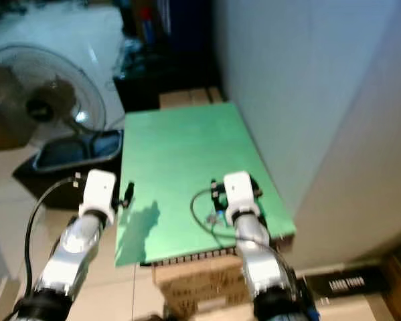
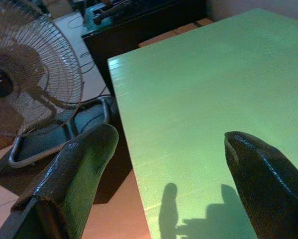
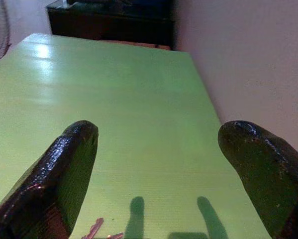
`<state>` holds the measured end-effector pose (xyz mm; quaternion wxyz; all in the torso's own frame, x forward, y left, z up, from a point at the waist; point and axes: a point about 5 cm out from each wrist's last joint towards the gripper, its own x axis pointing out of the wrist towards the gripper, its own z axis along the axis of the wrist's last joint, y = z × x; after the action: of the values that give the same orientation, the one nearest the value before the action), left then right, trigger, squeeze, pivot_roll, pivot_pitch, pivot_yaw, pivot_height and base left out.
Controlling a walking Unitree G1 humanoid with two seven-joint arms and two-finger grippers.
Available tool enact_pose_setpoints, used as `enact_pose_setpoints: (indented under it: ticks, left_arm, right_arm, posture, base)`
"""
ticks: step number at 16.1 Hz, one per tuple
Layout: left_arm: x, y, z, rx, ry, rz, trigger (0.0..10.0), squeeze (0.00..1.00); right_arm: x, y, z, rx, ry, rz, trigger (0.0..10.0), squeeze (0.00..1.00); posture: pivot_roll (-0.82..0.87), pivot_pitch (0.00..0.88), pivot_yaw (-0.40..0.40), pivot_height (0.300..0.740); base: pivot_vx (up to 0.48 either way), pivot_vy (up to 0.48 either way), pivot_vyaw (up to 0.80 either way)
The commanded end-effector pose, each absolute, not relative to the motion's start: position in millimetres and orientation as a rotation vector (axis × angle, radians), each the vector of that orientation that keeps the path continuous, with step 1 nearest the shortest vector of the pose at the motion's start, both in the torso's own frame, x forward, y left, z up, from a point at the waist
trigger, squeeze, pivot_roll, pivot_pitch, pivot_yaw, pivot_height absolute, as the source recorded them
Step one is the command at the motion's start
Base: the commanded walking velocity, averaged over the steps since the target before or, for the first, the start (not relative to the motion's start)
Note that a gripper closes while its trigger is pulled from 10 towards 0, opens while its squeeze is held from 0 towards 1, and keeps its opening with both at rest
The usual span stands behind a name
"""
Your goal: Hang keys on a hook
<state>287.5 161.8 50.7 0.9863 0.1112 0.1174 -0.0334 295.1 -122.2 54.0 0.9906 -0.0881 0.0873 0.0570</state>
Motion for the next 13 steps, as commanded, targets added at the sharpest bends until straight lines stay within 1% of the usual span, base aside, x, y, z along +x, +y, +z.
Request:
enact_pose_setpoints:
  ticks: [1, 2, 4, 6, 10, 13]
  left_arm:
    - [288, 166, 56, 0.238, 0.219, -0.063, 10.0, 0.00]
    - [286, 166, 55, 0.248, 0.224, -0.076, 10.0, 0.00]
    - [283, 167, 56, 0.256, 0.224, -0.086, 10.0, 0.00]
    - [278, 170, 55, 0.264, 0.231, -0.088, 10.0, 0.00]
    - [267, 174, 56, 0.269, 0.236, -0.064, 10.0, 0.00]
    - [244, 177, 51, 0.256, 0.272, -0.015, 10.0, 0.00]
  right_arm:
    - [303, -119, 60, -0.141, 0.165, 0.113, 10.0, 0.00]
    - [316, -123, 62, -0.115, 0.181, 0.087, 10.0, 0.00]
    - [326, -125, 64, -0.089, 0.200, 0.080, 10.0, 0.00]
    - [337, -119, 65, -0.113, 0.222, 0.102, 10.0, 0.00]
    - [350, -107, 73, -0.128, 0.233, 0.160, 10.0, 0.00]
    - [355, -103, 71, -0.178, 0.279, 0.222, 10.0, 0.00]
  posture:
    - [-0.15, 0.005, 0.121, 0.740]
    - [-0.14, 0.012, 0.135, 0.740]
    - [-0.13, 0.023, 0.141, 0.740]
    - [-0.11, 0.034, 0.136, 0.740]
    - [-0.06, 0.069, 0.100, 0.740]
    - [-0.02, 0.130, 0.039, 0.740]
  base:
    - [0.000, 0.000, 0.00]
    - [0.000, 0.000, 0.00]
    - [0.000, 0.000, 0.00]
    - [0.000, 0.000, 0.00]
    - [0.000, 0.000, 0.00]
    - [0.000, 0.000, 0.00]
